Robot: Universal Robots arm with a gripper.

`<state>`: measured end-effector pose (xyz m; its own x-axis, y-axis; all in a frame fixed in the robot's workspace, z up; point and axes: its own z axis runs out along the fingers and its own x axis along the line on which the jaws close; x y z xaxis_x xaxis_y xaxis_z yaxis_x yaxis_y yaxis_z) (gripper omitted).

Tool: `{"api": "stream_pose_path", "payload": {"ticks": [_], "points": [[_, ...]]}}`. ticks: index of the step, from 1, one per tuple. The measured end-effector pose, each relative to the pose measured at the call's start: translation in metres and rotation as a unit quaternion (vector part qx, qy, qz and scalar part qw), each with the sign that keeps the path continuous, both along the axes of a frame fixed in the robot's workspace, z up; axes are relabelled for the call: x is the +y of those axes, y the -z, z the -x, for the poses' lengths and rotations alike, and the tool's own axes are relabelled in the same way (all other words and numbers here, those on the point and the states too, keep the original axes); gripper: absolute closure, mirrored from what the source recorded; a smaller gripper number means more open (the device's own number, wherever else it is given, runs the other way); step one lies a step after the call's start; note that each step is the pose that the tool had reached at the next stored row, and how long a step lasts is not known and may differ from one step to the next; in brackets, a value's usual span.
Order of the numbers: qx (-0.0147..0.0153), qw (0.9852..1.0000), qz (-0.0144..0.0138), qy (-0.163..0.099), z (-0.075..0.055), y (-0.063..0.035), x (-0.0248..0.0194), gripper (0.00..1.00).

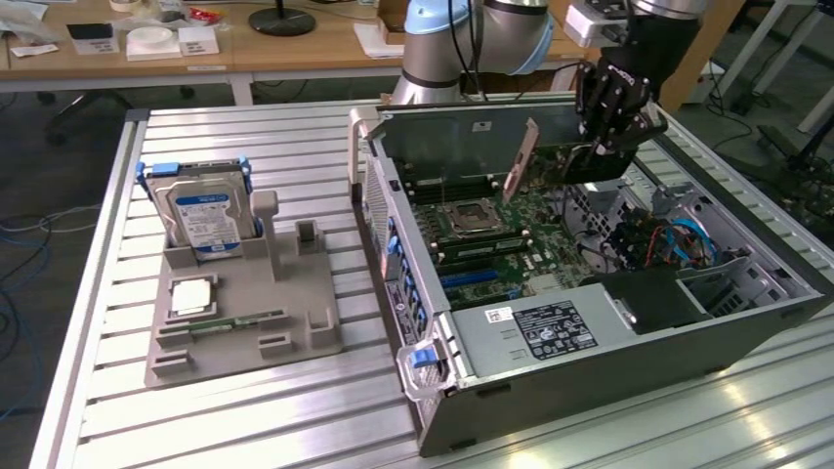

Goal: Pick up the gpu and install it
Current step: 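Insert the gpu into the slot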

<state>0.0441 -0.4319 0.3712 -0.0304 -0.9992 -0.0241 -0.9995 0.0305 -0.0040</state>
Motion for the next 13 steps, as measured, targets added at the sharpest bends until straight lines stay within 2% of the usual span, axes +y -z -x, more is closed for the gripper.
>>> {"api": "stream_pose_path", "payload": {"ticks": [5, 13], "points": [[0.0000, 1.0000, -0.0001, 0.000, 0.0000, 0.0012, -0.0048, 0.74], [0.0000, 1.0000, 0.0001, 0.000, 0.0012, 0.0016, -0.0050, 0.74]]}}
